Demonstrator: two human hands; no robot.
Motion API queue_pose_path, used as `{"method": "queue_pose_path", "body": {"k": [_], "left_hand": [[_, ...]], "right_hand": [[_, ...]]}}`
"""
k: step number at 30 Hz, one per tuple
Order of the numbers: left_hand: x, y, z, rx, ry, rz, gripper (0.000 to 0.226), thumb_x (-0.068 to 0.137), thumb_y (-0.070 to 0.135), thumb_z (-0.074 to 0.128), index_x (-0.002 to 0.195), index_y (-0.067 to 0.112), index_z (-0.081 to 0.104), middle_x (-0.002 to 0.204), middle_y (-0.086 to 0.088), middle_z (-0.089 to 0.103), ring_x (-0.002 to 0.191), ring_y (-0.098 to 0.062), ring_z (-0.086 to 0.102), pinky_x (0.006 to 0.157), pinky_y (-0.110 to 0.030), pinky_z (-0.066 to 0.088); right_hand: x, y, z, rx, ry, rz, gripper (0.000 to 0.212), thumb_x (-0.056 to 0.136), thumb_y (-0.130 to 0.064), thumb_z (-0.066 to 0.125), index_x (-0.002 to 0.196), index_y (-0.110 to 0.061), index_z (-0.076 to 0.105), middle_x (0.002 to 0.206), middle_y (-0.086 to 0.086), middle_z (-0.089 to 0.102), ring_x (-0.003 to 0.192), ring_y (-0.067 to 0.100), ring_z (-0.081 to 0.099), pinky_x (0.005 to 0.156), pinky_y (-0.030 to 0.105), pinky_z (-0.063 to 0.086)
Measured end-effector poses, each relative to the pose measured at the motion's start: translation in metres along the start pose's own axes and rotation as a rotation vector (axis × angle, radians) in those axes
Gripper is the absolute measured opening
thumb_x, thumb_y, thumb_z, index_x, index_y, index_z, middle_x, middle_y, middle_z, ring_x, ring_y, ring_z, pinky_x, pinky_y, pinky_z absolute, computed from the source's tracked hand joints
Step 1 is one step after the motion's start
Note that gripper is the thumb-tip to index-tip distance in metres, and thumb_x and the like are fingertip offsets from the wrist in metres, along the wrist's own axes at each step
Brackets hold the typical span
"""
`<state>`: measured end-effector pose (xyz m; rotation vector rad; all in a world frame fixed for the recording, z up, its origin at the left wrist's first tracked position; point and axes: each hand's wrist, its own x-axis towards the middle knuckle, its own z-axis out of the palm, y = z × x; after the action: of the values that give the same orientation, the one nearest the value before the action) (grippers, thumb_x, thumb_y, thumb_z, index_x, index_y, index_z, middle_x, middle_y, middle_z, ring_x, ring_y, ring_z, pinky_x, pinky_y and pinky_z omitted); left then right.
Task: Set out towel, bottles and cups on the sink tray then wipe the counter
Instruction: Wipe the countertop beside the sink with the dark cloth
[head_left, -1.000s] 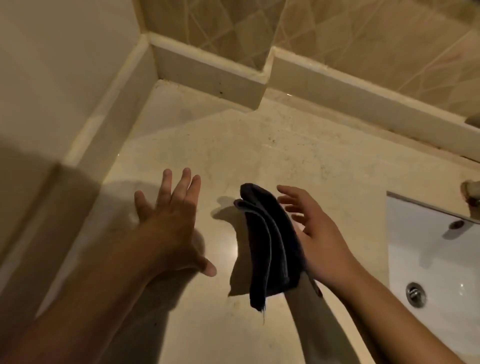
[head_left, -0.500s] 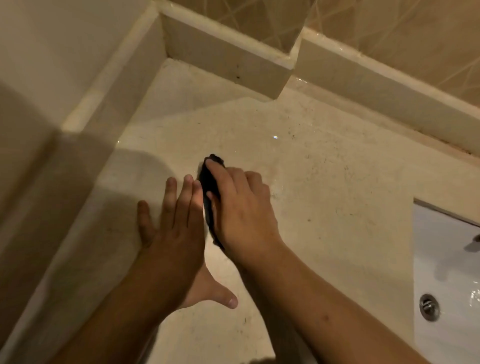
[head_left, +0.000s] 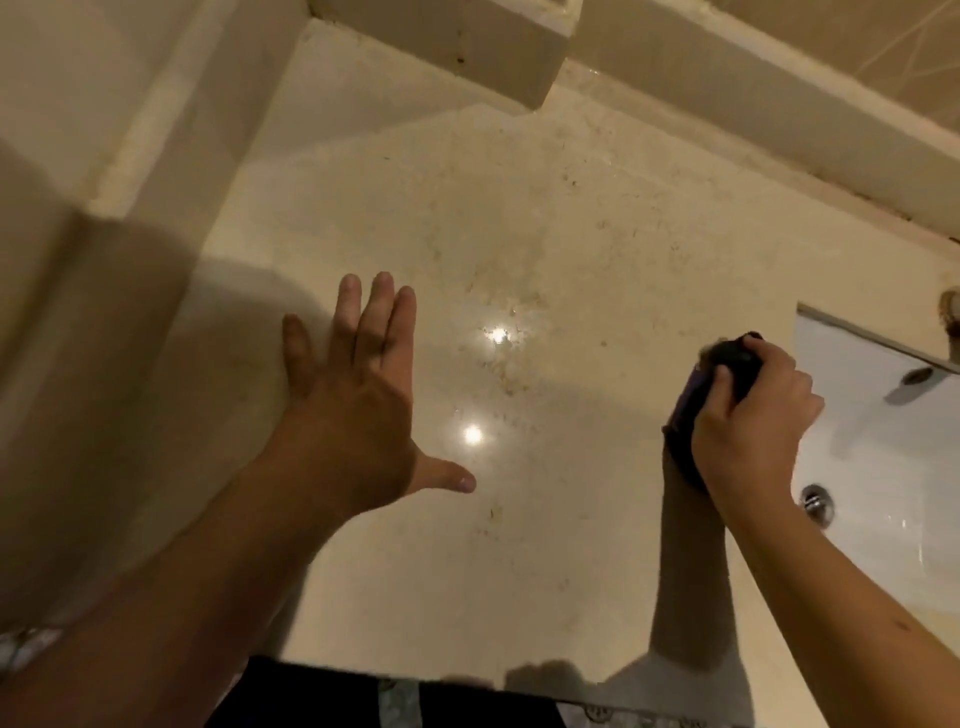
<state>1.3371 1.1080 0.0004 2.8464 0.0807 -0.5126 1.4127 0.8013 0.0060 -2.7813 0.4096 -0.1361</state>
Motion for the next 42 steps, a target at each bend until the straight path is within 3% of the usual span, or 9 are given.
{"method": "queue_pose_path", "body": {"k": [6,13,18,24,28,32,35,37,42], "left_hand": [[-0.044,0.01,0.014,-0.059,0.001,-0.135,0.159,0.034,0.108,0.025,0.152,0.011,-0.019,0.164,-0.012,-0.014,0.15,-0.033,-0.014,0.113,-0.067,0.007],[-0.04,0.01,0.028,0.052,-0.024,-0.148,0.17,0.025,0.111,0.014,0.152,0.003,-0.019,0.163,-0.017,-0.017,0.147,-0.035,-0.025,0.111,-0.069,-0.001],[-0.04,0.011,0.027,0.019,0.009,-0.134,0.173,0.023,0.11,0.023,0.154,0.0,-0.001,0.164,-0.02,0.001,0.151,-0.037,-0.004,0.109,-0.071,0.009],[-0.039,0.011,0.024,-0.021,-0.024,-0.172,0.173,0.016,0.109,0.026,0.149,0.013,-0.029,0.159,-0.005,-0.034,0.144,-0.024,-0.036,0.115,-0.063,-0.009],[-0.053,0.017,0.021,-0.057,0.027,-0.107,0.159,0.037,0.104,0.039,0.153,0.013,-0.02,0.161,-0.007,-0.031,0.145,-0.025,-0.033,0.115,-0.061,-0.012],[-0.076,0.042,0.032,-0.04,0.087,-0.046,0.144,0.046,0.094,0.049,0.155,0.011,0.005,0.164,-0.013,0.0,0.151,-0.037,-0.005,0.112,-0.069,0.01],[-0.081,0.048,0.04,-0.106,0.005,-0.127,0.162,0.034,0.105,0.039,0.154,0.012,-0.015,0.164,-0.008,-0.012,0.151,-0.035,-0.011,0.114,-0.064,0.002],[-0.081,0.049,0.05,-0.025,0.012,-0.12,0.14,0.063,0.089,0.049,0.15,0.008,-0.027,0.163,-0.016,-0.02,0.148,-0.04,-0.019,0.114,-0.068,0.001],[-0.082,0.053,0.055,-0.061,0.027,-0.138,0.128,0.06,0.074,0.047,0.155,0.01,-0.011,0.164,-0.016,-0.015,0.148,-0.035,-0.024,0.114,-0.068,-0.007]], "right_hand": [[-0.069,-0.117,0.025,0.327,-0.085,-0.54,0.037,0.092,-0.012,0.061,0.129,-0.012,0.059,0.118,0.012,0.06,0.108,0.025,0.048,0.095,0.027,0.029],[-0.092,-0.162,0.073,0.208,-0.278,-0.779,0.032,0.095,-0.021,0.061,0.126,-0.016,0.063,0.106,0.01,0.058,0.094,0.024,0.038,0.077,0.041,0.042],[-0.06,-0.109,0.063,0.177,-0.137,-0.7,0.027,0.094,-0.02,0.058,0.119,-0.012,0.062,0.1,0.011,0.055,0.09,0.026,0.039,0.074,0.039,0.036],[-0.009,0.01,0.019,0.011,-0.049,-0.351,0.029,0.098,-0.019,0.051,0.123,-0.006,0.058,0.111,0.022,0.055,0.102,0.039,0.046,0.082,0.036,0.03],[-0.012,0.037,-0.007,0.006,0.039,-0.072,0.031,0.098,-0.02,0.05,0.125,-0.006,0.057,0.119,0.023,0.056,0.112,0.039,0.044,0.096,0.046,0.033],[-0.07,-0.026,-0.004,0.277,0.0,-0.308,0.028,0.096,-0.014,0.057,0.125,-0.011,0.057,0.12,0.005,0.053,0.112,0.021,0.042,0.098,0.044,0.038],[-0.115,-0.084,0.008,0.446,-0.151,-0.515,0.03,0.093,-0.011,0.062,0.123,-0.012,0.061,0.12,0.008,0.056,0.111,0.023,0.046,0.094,0.03,0.036],[-0.139,-0.102,0.016,0.491,-0.302,-0.562,0.032,0.095,-0.017,0.06,0.126,-0.014,0.061,0.121,0.01,0.052,0.113,0.024,0.044,0.095,0.03,0.039],[-0.159,-0.059,0.02,0.429,-0.555,-0.591,0.054,0.079,-0.048,0.055,0.128,-0.026,0.06,0.122,-0.004,0.047,0.114,0.015,0.046,0.086,0.033,0.052]]}}
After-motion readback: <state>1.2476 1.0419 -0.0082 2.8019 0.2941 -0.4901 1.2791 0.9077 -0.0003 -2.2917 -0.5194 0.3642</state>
